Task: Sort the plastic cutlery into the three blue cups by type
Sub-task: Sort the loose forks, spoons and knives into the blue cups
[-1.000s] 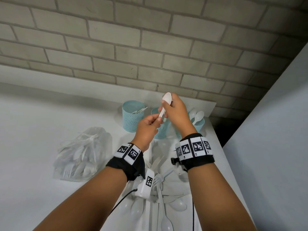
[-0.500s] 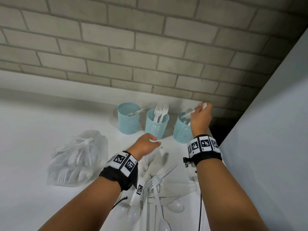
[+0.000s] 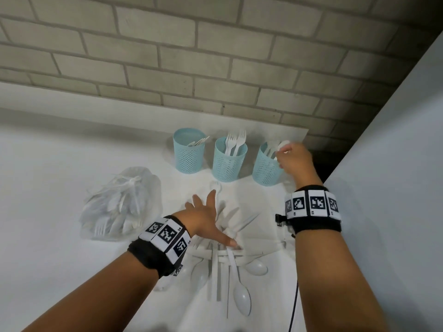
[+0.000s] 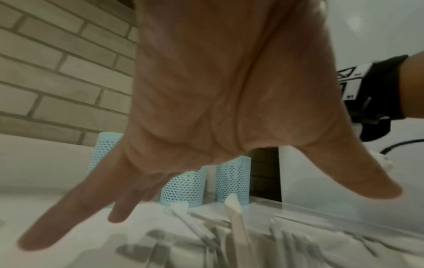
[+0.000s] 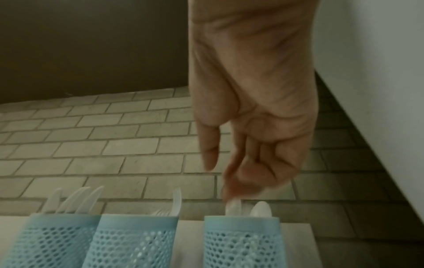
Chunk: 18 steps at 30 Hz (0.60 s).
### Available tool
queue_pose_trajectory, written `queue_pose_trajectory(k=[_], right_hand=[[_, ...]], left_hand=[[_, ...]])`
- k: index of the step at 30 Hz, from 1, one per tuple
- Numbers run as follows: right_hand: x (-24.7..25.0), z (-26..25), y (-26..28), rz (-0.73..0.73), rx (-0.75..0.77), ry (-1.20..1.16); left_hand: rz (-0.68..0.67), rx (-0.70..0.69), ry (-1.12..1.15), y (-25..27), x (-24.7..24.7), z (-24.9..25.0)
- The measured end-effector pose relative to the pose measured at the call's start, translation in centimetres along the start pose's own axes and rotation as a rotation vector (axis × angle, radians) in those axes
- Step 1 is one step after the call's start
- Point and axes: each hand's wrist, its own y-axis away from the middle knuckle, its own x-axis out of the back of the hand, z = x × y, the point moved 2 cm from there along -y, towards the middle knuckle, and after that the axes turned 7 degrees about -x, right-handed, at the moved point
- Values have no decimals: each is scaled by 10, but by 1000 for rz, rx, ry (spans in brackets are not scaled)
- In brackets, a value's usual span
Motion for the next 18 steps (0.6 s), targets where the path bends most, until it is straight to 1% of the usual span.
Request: queue_pose_trajectory(k=[1, 3, 4, 7, 9, 12, 15, 18], right_hand=[[0, 6, 5, -117, -45, 95], [-1, 23, 21, -320, -165, 190], [-3, 32, 28, -391, -202, 262], [-9, 53, 45, -566, -229, 615], [-13, 63, 55, -637, -252, 758], [-14, 77, 75, -732, -290, 876], [-17, 83, 94, -694, -286, 846], [-28, 78, 107, -724, -278, 744]], left_hand=[[-22, -1, -22, 3, -5, 0], [-58, -2, -67, 7, -16, 1], [-70, -1, -83, 7, -22, 1], [-107, 13, -100, 10, -37, 2], [-116, 28, -116, 13, -44, 4], [-83, 75, -136, 19, -51, 5], [-2, 108, -149, 19, -52, 3], [101, 108, -103, 15, -49, 6]])
